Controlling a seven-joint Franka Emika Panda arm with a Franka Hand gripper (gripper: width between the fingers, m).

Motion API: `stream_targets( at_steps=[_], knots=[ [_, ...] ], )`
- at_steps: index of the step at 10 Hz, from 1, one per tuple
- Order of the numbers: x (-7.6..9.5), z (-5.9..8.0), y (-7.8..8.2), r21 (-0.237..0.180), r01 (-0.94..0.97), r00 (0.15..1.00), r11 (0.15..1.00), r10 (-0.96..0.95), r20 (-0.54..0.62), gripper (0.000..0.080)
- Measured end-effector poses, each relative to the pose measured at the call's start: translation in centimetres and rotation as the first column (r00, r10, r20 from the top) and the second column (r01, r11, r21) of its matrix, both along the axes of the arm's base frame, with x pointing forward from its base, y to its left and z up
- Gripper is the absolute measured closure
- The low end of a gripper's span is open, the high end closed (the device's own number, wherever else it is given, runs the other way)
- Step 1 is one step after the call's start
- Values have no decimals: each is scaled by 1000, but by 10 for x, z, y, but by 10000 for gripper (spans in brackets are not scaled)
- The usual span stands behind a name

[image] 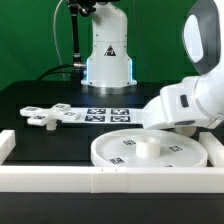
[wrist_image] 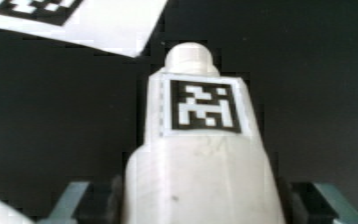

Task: Assemble round table

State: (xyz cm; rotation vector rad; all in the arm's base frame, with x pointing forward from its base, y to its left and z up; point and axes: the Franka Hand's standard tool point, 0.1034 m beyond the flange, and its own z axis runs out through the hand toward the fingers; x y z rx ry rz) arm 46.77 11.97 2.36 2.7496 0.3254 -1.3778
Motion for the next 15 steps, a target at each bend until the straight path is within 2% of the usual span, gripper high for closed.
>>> stream_targets(
  at_steps=[3, 4, 5, 7, 9, 10, 12, 13, 15],
  knots=[
    [15, 48, -16, 84, -44, 999, 996, 45, -12, 393],
    [21, 60, -22, 123, -63, 998, 990, 66, -15, 392],
    [28, 65, -27, 144, -70, 998, 987, 70, 6, 392],
    [29, 58, -24, 142, -73, 997, 987, 68, 43, 392],
    [47, 55, -24, 164, -75, 981, 984, 43, 190, 392],
    [46, 61, -33, 170, -62, 976, 983, 24, 217, 392],
    [59, 78, -38, 178, -53, 956, 983, -1, 292, 392],
    [74, 82, -36, 187, -67, 922, 980, -11, 388, 392],
    [72, 79, -40, 190, -73, 871, 979, -30, 491, 392]
  ],
)
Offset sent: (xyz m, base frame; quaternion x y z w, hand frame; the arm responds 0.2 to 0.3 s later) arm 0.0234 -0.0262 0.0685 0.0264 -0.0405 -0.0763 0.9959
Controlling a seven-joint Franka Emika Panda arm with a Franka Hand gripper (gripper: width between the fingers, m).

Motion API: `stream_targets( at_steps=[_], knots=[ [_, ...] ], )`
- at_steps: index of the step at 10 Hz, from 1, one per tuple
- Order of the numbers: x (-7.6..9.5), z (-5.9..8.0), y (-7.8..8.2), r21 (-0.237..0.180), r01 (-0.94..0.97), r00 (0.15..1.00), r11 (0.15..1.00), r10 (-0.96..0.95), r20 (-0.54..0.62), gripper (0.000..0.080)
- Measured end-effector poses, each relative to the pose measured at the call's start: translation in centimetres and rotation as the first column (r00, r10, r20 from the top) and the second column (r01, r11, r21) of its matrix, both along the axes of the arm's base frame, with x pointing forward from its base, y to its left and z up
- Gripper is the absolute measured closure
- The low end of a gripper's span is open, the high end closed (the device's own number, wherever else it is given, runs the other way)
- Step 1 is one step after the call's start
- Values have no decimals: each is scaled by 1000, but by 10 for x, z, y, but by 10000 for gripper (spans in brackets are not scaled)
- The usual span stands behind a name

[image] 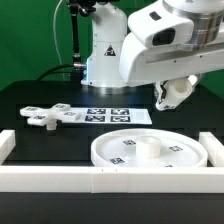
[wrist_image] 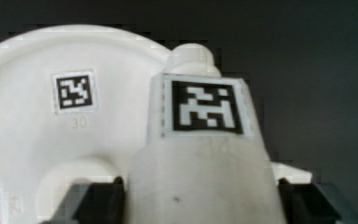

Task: Assemble round table

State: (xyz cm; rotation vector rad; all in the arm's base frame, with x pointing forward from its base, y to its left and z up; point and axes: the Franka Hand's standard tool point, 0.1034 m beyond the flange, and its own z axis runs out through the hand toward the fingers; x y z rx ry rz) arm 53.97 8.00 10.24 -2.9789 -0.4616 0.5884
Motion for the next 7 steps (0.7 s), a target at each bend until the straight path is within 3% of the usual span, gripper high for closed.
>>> stream_targets(
  at_steps=[1, 3, 6, 7],
  knots=[
    [9, 0, 0, 18, 16, 995, 1000, -17, 102, 392],
    [11, -1, -10, 59, 87, 978, 994, -97, 185, 392],
    [26, 16, -29, 109, 172, 914, 979, -200, 353, 392],
    [29, 15, -32, 117, 172, 876, 978, -206, 437, 392]
  ],
)
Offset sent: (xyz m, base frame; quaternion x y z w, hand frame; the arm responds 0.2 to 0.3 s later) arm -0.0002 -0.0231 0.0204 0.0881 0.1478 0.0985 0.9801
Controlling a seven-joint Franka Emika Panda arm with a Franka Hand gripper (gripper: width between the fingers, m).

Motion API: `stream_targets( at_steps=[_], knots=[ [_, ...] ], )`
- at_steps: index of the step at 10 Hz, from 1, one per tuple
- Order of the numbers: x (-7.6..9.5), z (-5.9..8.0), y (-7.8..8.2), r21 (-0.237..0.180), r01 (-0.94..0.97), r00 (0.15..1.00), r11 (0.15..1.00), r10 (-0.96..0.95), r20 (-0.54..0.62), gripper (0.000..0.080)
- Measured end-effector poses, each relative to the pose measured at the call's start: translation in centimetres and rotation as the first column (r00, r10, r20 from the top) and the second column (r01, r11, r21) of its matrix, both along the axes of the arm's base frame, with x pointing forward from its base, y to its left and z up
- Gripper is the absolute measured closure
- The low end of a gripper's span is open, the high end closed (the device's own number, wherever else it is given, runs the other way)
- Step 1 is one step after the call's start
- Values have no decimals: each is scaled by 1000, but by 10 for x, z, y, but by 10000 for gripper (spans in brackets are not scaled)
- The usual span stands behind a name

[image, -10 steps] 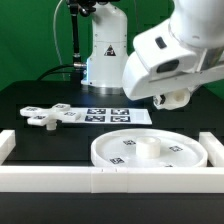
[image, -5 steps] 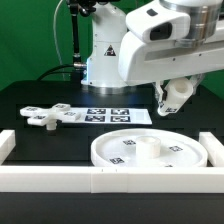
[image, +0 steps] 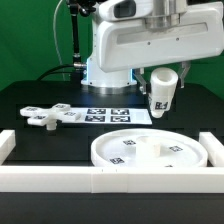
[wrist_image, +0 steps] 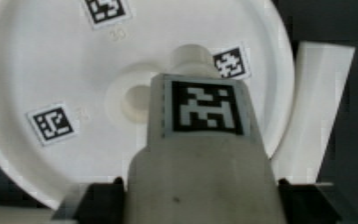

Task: Assemble round table

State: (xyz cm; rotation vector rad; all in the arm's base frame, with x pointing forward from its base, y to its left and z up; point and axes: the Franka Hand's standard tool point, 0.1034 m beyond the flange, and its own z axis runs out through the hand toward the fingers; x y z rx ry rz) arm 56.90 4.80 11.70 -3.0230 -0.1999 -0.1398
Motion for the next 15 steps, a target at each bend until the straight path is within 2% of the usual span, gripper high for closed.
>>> stream_targets(
  at_steps=[3, 6, 11, 15],
  knots=[
    [1, -6, -11, -34, 21, 974, 999, -13, 228, 392],
    [-1, -9, -20, -65, 36, 923, 997, -8, 384, 392],
    [-12, -21, -10, -68, 21, 920, 997, 8, 391, 392],
    [-7, -23, -10, -68, 21, 920, 997, 8, 392, 392]
  ],
)
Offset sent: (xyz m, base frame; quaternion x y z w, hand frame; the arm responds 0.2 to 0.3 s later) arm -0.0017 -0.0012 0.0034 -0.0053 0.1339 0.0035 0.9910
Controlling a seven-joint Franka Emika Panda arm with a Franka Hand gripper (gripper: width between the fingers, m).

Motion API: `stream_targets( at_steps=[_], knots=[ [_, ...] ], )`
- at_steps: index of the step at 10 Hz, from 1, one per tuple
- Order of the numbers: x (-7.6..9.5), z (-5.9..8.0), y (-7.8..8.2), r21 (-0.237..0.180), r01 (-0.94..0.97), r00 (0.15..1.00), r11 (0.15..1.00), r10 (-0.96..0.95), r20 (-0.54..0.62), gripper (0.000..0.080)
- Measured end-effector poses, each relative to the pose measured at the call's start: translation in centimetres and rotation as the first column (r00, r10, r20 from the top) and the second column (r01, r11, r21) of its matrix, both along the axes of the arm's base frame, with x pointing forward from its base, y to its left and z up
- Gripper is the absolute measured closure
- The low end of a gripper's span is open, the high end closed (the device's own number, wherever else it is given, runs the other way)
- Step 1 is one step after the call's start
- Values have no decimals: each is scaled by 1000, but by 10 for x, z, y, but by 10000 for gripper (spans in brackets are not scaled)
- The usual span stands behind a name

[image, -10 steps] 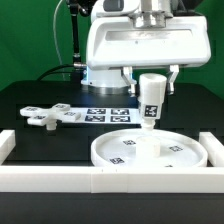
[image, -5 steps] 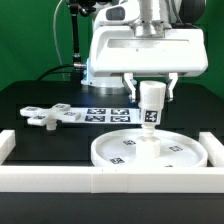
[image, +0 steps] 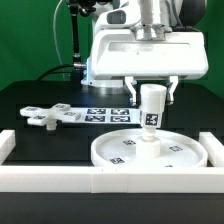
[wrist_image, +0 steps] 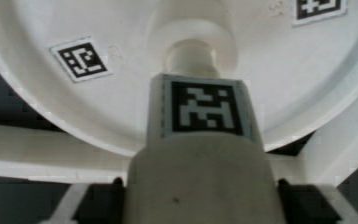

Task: Assemble round table

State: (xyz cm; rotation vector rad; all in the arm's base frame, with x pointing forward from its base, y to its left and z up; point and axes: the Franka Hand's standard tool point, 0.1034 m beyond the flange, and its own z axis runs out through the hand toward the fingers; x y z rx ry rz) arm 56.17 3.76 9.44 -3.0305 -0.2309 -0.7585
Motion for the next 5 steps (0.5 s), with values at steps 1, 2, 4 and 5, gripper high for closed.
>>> stream_targets(
  at_steps=[1, 2, 4, 5],
  knots=[
    [2, 0, 0, 0, 1, 1000, 1000, -1, 1, 392],
    [3, -1, 0, 0, 1, 1000, 1000, -1, 2, 392],
    [4, -2, 1, 1, 0, 1000, 1000, 0, 4, 392],
    [4, -2, 1, 1, -1, 1000, 1000, 1, 7, 392]
  ],
)
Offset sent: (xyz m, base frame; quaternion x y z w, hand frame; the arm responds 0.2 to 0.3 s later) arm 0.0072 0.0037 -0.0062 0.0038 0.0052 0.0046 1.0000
